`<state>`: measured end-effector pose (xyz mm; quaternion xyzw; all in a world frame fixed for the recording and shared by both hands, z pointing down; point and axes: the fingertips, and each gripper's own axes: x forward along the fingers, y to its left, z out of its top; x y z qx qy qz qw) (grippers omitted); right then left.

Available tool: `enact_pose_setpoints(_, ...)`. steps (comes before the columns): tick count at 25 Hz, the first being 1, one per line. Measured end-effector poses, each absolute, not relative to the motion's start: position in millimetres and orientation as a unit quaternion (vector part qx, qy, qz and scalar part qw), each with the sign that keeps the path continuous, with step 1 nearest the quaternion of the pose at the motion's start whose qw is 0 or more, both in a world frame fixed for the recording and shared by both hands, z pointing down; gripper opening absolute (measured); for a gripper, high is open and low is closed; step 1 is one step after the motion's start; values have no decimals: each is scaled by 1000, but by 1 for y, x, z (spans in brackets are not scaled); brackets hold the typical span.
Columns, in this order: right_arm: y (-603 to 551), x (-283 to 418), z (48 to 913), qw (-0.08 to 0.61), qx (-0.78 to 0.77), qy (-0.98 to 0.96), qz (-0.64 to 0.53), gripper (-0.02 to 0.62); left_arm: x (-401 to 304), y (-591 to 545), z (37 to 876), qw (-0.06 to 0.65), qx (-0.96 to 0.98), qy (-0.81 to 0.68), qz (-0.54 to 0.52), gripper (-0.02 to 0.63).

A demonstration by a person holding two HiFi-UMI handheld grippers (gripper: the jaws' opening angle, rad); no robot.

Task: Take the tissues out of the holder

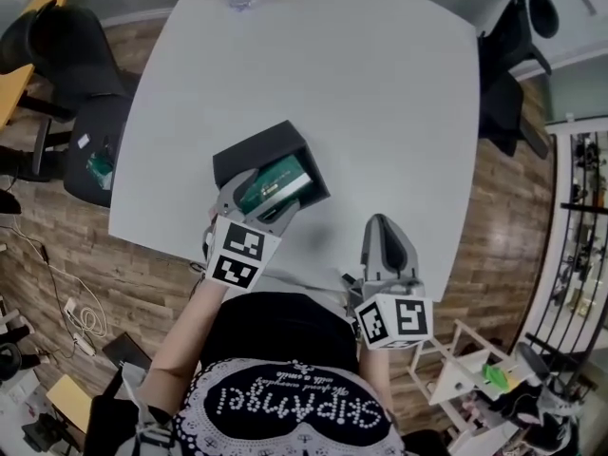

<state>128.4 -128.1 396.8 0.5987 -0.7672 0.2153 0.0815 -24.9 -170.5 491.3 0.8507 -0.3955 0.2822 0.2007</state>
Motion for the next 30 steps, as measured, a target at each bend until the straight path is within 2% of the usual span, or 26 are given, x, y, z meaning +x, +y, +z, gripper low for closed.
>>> enact_pose_setpoints(30, -117, 143, 413, 73, 602, -754, 251, 35, -24, -166, 553, 232, 818, -355, 388, 370)
